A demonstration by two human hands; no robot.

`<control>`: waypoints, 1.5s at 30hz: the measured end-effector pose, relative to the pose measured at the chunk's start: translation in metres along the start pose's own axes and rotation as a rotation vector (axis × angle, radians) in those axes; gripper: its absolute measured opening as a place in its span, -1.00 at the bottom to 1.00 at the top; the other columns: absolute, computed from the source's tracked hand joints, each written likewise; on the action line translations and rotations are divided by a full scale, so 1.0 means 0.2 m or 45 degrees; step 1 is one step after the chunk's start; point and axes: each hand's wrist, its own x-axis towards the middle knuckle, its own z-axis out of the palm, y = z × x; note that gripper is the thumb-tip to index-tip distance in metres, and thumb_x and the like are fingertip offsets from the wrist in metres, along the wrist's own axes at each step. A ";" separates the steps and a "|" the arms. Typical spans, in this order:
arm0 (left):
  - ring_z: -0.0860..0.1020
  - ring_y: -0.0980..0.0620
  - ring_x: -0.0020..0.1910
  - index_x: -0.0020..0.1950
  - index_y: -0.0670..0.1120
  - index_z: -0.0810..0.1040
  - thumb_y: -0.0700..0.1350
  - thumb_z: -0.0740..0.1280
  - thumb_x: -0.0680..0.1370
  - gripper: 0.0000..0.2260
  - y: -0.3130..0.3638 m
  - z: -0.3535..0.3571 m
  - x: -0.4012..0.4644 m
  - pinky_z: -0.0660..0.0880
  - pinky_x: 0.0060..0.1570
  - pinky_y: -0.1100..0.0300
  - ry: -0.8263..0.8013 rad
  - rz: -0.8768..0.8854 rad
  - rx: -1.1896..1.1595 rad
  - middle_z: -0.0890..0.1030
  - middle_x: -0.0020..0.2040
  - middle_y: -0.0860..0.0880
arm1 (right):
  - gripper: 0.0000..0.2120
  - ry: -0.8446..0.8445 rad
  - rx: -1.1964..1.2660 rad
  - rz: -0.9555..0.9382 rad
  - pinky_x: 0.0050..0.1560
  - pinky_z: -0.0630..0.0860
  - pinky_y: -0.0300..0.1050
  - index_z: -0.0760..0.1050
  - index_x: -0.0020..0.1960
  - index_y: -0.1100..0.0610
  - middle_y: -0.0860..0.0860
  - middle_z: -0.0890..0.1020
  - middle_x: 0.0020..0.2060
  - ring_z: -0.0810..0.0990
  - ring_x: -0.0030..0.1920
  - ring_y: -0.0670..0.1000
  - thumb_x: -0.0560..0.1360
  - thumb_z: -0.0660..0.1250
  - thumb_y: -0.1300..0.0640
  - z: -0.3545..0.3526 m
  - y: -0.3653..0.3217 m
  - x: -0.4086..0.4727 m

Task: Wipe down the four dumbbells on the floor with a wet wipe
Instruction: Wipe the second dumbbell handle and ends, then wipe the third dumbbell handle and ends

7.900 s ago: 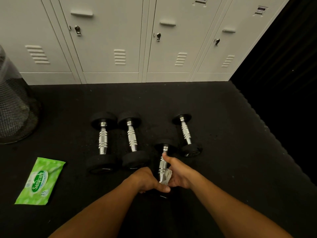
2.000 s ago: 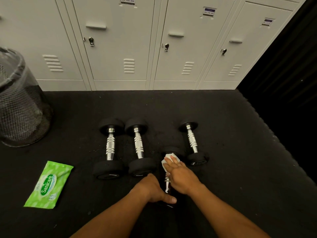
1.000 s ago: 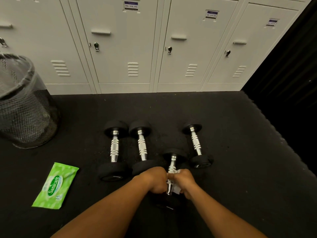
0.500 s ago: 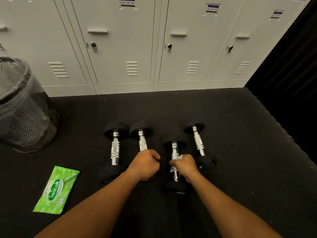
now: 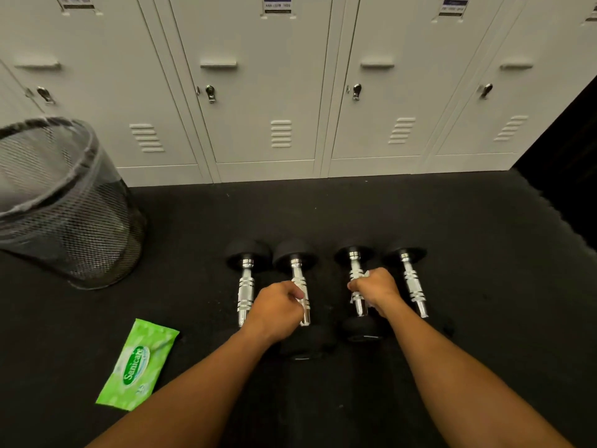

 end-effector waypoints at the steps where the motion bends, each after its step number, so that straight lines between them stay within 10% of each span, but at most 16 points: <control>1: 0.63 0.08 -0.14 0.04 -0.01 0.65 -0.25 0.26 0.49 -0.75 -0.01 -0.01 -0.01 0.45 -0.24 0.39 -0.016 0.004 0.025 0.64 -0.16 0.07 | -0.76 -0.004 -0.009 0.007 -0.32 0.53 -0.11 0.59 -0.18 0.22 0.11 0.67 -0.24 0.66 -0.26 0.11 0.25 0.52 0.12 0.00 -0.01 0.01; 18: 0.52 -0.02 0.21 0.29 0.08 0.57 0.20 0.43 0.39 -0.51 0.04 0.12 -0.12 0.53 0.21 0.01 -0.197 0.206 0.566 0.50 0.22 0.03 | -0.87 0.050 -0.050 -0.079 -0.08 0.49 -0.07 0.61 -0.10 0.32 0.09 0.61 -0.26 0.60 -0.09 0.14 0.47 0.32 0.27 -0.16 -0.05 -0.09; 31: 0.40 -0.06 0.34 0.41 0.02 0.47 -0.01 0.50 0.44 -0.45 -0.02 0.16 -0.11 0.38 0.34 -0.01 -0.135 0.305 0.812 0.42 0.33 -0.01 | -0.81 0.097 0.081 -0.115 -0.20 0.49 -0.04 0.50 -0.33 0.22 0.14 0.56 -0.38 0.58 -0.28 0.14 0.39 0.46 0.20 -0.21 -0.01 -0.18; 35: 0.42 -0.05 0.33 0.39 0.01 0.48 -0.05 0.49 0.45 -0.49 -0.02 0.19 -0.11 0.39 0.32 0.00 -0.112 0.322 0.825 0.43 0.32 -0.01 | -0.80 0.089 0.066 -0.082 0.02 0.63 0.07 0.62 -0.02 0.31 0.20 0.69 -0.11 0.67 -0.07 0.17 0.39 0.47 0.25 -0.24 0.00 -0.19; 45: 0.45 -0.05 0.29 0.35 -0.06 0.51 -0.08 0.47 0.48 -0.55 0.00 0.21 -0.11 0.52 0.24 0.04 -0.111 0.376 0.796 0.44 0.28 0.00 | -0.77 0.154 0.082 -0.265 -0.10 0.60 -0.04 0.66 -0.09 0.05 0.05 0.68 -0.19 0.64 -0.15 0.02 0.44 0.32 0.34 -0.23 -0.04 -0.25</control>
